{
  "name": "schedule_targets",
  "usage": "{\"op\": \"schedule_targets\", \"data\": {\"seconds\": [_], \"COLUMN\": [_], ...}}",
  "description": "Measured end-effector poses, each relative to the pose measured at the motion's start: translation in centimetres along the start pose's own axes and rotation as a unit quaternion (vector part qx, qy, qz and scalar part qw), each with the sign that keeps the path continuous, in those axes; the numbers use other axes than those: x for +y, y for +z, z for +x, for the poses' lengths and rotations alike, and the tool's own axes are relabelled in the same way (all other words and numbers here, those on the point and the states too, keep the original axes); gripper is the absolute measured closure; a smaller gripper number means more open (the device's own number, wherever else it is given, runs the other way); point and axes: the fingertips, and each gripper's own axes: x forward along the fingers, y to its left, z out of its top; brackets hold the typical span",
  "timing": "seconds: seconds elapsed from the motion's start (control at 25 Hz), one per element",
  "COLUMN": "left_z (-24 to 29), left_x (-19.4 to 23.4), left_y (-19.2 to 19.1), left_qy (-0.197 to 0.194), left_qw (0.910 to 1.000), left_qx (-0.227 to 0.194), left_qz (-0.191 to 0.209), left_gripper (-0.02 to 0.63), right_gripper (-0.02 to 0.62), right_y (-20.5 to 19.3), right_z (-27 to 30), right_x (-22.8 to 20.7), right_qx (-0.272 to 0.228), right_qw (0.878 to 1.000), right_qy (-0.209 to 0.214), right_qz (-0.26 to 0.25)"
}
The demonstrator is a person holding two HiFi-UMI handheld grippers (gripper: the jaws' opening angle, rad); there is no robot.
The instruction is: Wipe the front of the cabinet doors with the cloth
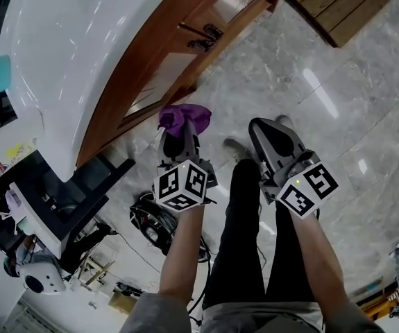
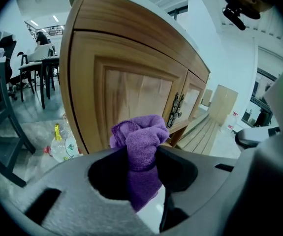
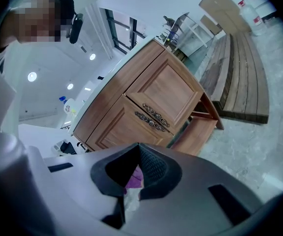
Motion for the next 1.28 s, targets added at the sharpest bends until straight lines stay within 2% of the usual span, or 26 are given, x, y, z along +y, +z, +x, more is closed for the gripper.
{"op": "schedule_targets", "data": {"seconds": [0.36,0.76,1.28], "left_z": [1.7,4.6,7.0], "left_x": [3.0,6.5,7.9], "left_y": [-2.5,-4.1,-4.8], "left_qy": [0.017,0.036,0.045], "left_qw": [0.9997,0.9993,0.9989], "left_qx": [0.013,0.012,0.001], "left_qz": [0.015,-0.002,0.01], "left_gripper": [0.466,0.469,0.472], "right_gripper": [0.586,0.586,0.586], "right_y": [-1.3,-2.8,-3.1], "right_z": [1.2,2.0,3.3], "right_x": [-0.3,-1.0,-2.2], "right_qx": [-0.001,-0.007,-0.022], "right_qw": [1.0,0.999,0.998], "right_qy": [-0.013,-0.038,-0.052], "right_qz": [-0.004,-0.006,-0.004]}}
